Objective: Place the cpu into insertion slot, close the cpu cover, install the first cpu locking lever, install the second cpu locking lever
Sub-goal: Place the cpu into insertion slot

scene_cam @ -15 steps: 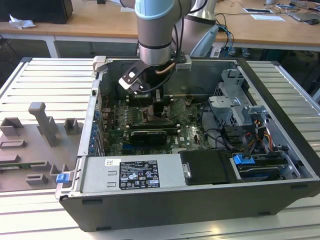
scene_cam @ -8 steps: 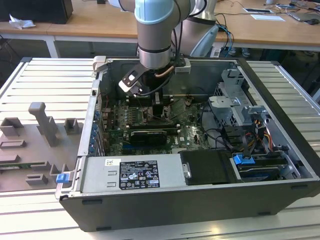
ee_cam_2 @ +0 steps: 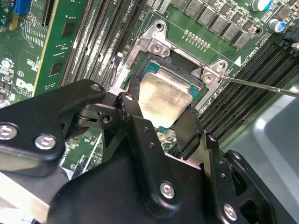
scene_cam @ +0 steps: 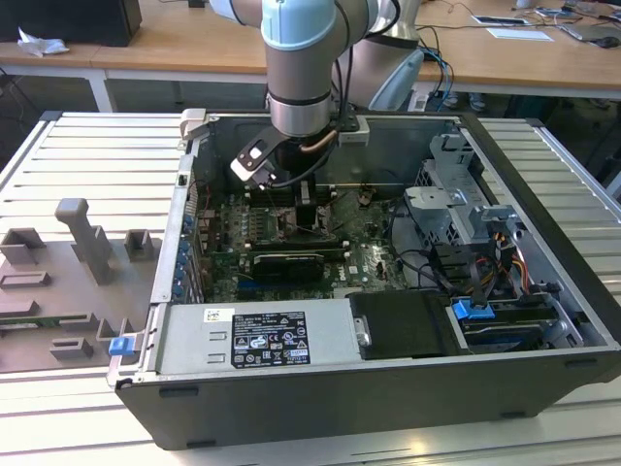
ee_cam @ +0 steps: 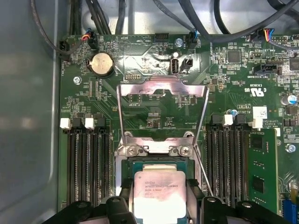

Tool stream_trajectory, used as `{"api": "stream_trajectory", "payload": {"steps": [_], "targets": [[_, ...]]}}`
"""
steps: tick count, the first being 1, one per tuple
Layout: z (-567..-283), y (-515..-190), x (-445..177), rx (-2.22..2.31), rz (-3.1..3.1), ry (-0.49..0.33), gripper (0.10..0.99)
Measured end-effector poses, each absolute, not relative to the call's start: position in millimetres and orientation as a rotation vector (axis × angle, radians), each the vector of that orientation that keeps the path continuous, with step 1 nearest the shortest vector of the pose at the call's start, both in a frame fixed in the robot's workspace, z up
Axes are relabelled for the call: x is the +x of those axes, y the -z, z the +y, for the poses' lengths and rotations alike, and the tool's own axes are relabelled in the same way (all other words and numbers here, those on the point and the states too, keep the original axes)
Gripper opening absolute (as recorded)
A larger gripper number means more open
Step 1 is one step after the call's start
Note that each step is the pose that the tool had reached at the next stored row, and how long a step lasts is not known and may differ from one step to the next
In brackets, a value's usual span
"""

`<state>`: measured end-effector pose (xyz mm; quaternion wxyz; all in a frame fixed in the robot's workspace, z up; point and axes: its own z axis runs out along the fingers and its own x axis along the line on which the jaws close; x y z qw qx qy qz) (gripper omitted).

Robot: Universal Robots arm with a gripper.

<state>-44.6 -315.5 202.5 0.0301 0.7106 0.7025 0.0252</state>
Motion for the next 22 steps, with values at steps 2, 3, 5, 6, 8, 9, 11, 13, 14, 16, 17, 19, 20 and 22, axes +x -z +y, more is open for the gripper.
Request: {"api": "stream_trajectory", "payload": {"steps": [2, 3, 5, 6, 8, 9, 11, 13, 14, 16, 17, 19, 20, 22], "targets": [[-314.5, -201.0, -44.6, 2.189, 2.164, -0.075, 0.537], [-314.4, -200.4, -44.5, 2.189, 2.164, -0.074, 0.537], [-314.3, -199.5, -44.5, 2.187, 2.163, -0.071, 0.537], [-314.4, -199.6, -44.6, 2.187, 2.162, -0.069, 0.537], [-314.4, -199.6, -44.5, 2.185, 2.161, -0.066, 0.537], [-314.4, -199.5, -44.5, 2.185, 2.16, -0.065, 0.537], [-314.4, -199.5, -44.6, 2.183, 2.16, -0.063, 0.549], [-314.4, -199.5, -44.6, 2.182, 2.158, -0.06, 0.671], [-314.4, -199.5, -44.6, 2.182, 2.158, -0.059, 0.671], [-314.4, -201.7, -44.6, 2.181, 2.157, -0.057, 0.671], [-314.4, -204.1, -44.6, 2.181, 2.157, -0.056, 0.671], [-314.4, -206.9, -44.5, 2.181, 2.157, -0.057, 0.659], [-314.4, -207.4, -44.6, 2.181, 2.157, -0.057, 0.592], [-314.4, -208.4, -44.5, 2.181, 2.157, -0.057, 0.467]]}}
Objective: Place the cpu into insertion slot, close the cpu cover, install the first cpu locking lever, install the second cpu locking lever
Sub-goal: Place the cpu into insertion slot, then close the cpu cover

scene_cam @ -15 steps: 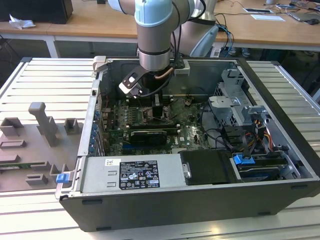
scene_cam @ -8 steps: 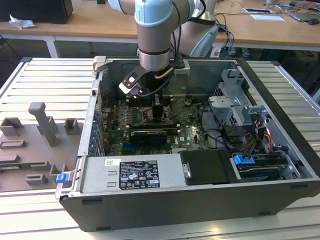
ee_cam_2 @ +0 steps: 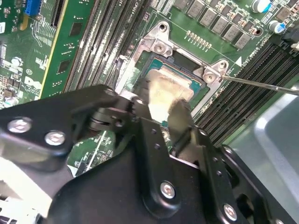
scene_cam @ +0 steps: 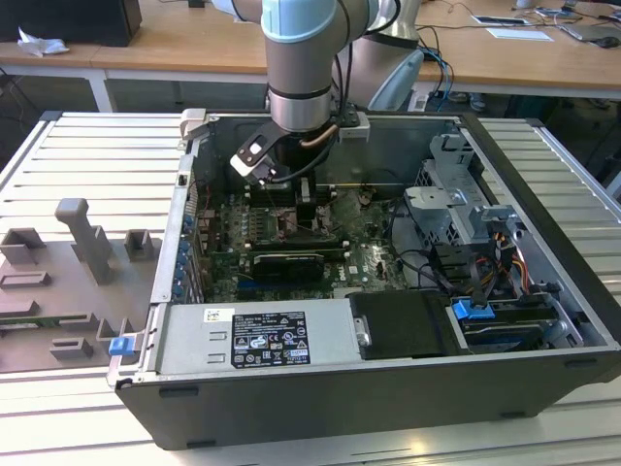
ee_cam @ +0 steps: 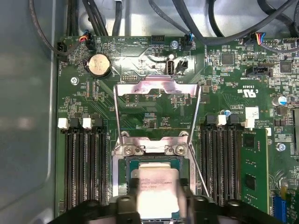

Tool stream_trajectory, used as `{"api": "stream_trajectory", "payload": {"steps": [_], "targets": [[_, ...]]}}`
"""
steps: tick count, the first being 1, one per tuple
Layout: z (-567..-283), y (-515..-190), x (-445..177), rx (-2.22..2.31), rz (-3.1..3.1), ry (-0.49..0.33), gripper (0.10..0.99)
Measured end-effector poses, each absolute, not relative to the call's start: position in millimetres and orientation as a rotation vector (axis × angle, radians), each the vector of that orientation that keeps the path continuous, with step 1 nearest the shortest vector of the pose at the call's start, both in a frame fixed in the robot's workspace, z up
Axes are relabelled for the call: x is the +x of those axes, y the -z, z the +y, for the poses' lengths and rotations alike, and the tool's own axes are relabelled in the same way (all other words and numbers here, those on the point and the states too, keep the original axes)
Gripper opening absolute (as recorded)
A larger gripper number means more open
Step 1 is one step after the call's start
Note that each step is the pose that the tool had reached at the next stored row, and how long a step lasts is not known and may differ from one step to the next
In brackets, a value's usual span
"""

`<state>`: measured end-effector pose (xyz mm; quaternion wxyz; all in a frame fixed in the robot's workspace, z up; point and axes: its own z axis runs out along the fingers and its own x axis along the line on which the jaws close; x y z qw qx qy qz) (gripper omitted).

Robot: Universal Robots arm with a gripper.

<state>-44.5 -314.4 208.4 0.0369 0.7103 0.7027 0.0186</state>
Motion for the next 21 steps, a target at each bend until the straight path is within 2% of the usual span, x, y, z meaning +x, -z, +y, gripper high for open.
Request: {"api": "stream_trajectory", "payload": {"steps": [1, 3, 4, 5, 6, 21], "targets": [[-314.4, -208.6, -44.5, 2.181, 2.157, -0.057, 0.349], [-314.4, -209.1, -44.6, 2.181, 2.157, -0.057, 0.349], [-314.4, -209.7, -44.6, 2.181, 2.157, -0.057, 0.286], [-314.4, -209.9, -44.6, 2.181, 2.157, -0.057, 0.169], [-314.4, -210.2, -44.5, 2.181, 2.157, -0.057, 0.106], [-314.5, -214.5, -38.2, 2.184, 2.155, -0.055, 0.106]]}}
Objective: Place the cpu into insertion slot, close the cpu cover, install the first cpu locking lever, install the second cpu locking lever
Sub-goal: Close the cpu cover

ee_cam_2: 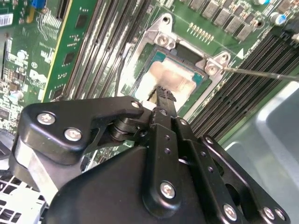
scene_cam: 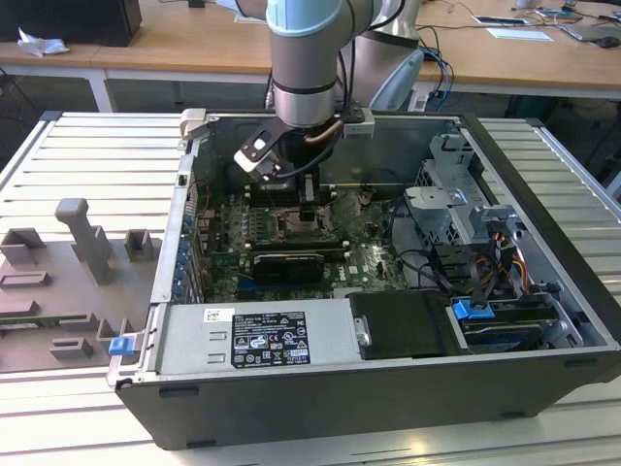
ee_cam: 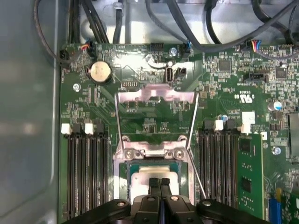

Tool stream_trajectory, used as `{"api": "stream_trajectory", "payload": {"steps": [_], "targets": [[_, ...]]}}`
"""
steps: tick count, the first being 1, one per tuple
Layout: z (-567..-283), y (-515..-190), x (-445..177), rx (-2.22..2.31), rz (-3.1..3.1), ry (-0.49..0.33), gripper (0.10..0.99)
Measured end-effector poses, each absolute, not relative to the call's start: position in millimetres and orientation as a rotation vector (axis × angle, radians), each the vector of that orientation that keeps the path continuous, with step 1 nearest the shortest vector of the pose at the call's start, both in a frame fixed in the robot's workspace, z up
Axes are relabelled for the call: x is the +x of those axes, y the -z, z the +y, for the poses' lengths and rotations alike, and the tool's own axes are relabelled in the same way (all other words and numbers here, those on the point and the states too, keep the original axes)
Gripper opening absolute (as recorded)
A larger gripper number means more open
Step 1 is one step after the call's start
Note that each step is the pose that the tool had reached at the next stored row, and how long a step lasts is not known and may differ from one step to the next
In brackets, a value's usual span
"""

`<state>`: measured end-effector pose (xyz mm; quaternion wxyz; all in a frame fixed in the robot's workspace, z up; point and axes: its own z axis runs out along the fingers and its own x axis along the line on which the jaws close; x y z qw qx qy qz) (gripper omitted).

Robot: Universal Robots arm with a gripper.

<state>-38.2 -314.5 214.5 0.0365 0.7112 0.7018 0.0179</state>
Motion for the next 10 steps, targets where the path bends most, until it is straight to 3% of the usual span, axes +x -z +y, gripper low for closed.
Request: {"api": "stream_trajectory", "payload": {"steps": [10], "targets": [[-314.4, -217.2, -37.6, 2.185, 2.154, -0.055, 0.106]]}}
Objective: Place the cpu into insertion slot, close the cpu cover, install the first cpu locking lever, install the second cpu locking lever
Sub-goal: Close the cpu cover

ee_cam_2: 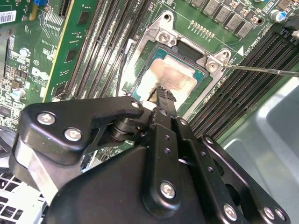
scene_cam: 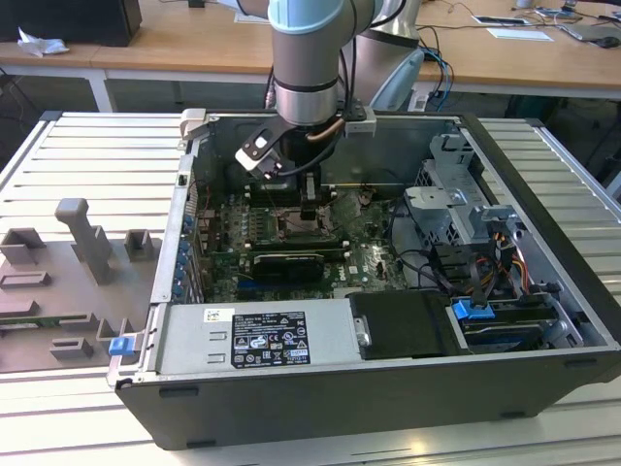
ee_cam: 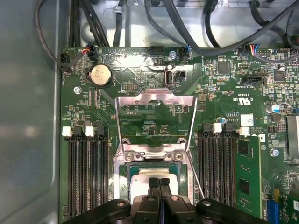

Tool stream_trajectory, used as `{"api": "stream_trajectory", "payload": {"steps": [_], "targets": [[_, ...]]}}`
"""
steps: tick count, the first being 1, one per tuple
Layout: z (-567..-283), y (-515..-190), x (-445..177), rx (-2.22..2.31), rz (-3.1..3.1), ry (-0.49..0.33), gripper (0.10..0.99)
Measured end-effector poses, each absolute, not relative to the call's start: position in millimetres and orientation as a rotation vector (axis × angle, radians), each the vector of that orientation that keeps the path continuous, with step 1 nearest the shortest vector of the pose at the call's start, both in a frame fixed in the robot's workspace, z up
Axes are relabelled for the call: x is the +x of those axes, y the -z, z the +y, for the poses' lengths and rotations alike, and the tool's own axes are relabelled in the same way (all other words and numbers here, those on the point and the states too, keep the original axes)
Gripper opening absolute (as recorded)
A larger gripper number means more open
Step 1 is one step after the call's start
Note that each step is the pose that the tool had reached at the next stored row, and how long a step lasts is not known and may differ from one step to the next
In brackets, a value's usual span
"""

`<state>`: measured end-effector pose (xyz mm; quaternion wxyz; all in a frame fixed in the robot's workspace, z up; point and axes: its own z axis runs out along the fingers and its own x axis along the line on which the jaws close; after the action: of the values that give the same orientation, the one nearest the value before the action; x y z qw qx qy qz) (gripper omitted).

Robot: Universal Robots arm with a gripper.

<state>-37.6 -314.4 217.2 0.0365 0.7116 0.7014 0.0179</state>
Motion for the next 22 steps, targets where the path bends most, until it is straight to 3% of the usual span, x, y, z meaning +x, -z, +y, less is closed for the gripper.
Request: {"api": "stream_trajectory", "payload": {"steps": [22], "targets": [[-314, -232, -36, 2.19, 2.149, -0.054, 0.106]]}}
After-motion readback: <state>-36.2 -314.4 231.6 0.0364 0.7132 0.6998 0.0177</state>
